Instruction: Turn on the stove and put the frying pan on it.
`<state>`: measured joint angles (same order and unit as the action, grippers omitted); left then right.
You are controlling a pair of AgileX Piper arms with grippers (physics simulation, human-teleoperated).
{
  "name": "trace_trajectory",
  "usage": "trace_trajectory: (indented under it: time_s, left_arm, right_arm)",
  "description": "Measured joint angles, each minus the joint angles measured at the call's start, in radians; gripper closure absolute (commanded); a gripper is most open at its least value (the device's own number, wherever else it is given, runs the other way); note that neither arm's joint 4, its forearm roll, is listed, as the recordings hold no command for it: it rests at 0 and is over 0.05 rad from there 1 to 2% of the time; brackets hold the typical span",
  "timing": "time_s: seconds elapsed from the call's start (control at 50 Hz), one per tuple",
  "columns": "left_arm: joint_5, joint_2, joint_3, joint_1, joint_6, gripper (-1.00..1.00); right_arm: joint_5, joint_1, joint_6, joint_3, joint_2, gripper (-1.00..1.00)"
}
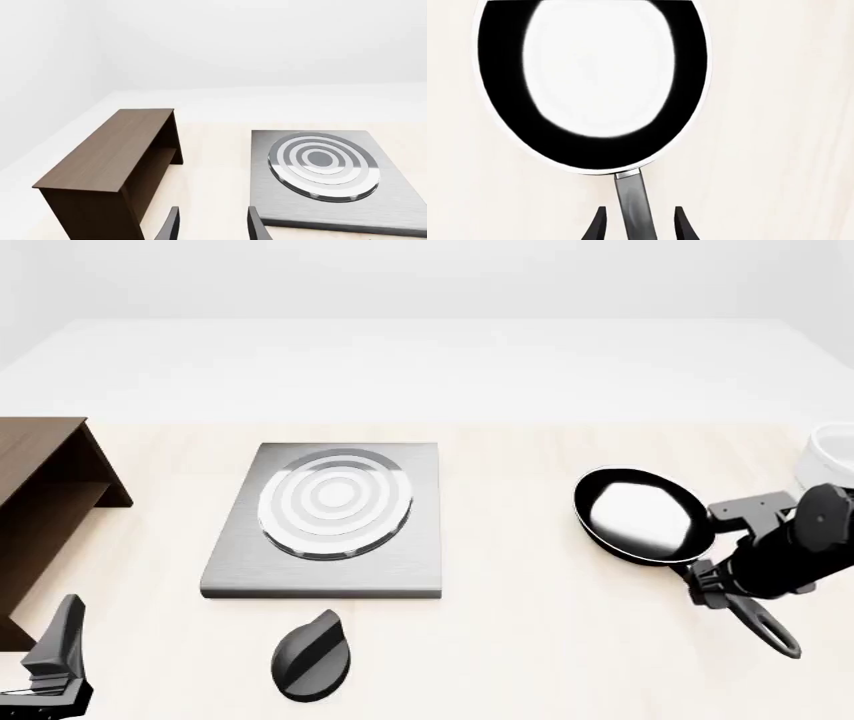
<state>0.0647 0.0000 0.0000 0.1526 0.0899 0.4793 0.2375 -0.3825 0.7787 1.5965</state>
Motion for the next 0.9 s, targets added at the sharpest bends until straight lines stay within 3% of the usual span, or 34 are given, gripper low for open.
trace_trajectory:
  time_s: [0.64, 0.66, 0.9]
  left_arm:
    - [0.003, 0.000, 0.000, 0.002, -0.006, -1.00]
    - [0.003, 0.000, 0.000, 0.002, -0.006, -1.00]
    - [0.004, 0.000, 0.000, 0.003, -0.009, -1.00]
  right_arm:
    - [-0.053, -0.023, -0.008, 0.013, 0.098, -1.00]
    - [-0.055, -0.025, -0.008, 0.014, 0.102, 1.00]
    - [-0.028, -0.048, -0.020, 0.024, 0.109, 1.00]
